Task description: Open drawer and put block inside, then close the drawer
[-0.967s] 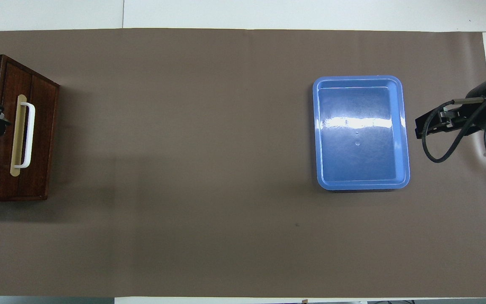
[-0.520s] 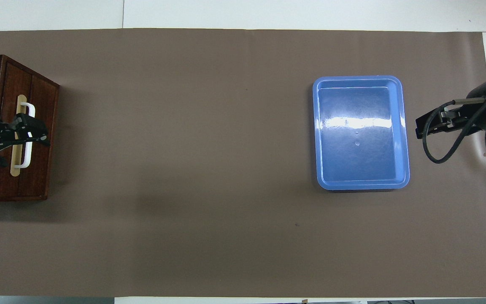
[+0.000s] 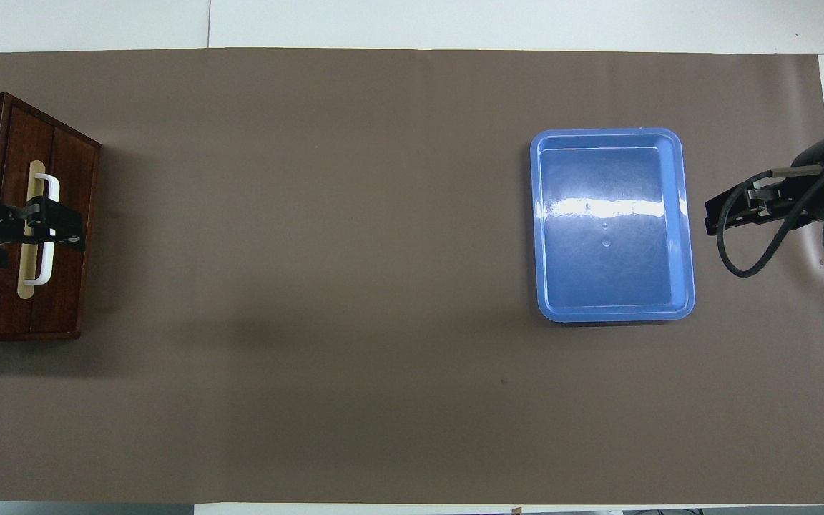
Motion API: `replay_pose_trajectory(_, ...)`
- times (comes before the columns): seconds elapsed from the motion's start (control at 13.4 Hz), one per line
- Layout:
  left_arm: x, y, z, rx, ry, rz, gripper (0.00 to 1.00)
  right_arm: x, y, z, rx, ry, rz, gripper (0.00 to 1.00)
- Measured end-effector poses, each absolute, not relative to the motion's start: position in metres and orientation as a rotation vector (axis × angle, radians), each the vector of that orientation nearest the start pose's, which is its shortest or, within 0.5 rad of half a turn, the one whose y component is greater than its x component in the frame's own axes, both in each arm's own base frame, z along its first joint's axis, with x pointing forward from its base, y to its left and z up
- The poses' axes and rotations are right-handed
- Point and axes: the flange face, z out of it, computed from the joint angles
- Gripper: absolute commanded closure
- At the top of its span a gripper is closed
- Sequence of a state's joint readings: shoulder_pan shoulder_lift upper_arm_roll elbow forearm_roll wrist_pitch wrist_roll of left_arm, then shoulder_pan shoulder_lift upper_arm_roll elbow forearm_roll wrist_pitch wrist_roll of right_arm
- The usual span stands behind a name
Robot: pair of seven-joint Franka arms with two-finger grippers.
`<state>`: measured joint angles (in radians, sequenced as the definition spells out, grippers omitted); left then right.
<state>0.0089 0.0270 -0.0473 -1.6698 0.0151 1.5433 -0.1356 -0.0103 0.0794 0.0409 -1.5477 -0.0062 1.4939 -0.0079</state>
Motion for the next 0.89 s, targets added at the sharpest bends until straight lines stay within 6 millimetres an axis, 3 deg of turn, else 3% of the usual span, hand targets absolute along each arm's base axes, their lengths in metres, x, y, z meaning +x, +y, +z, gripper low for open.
replay_pose_trajectory(0.89, 0.544, -0.028, 0.586, -3.121, 0.024, 0.196, 0.00, 0.568, 0.016, 0.584, -3.139, -0.061, 0.209, 0.00)
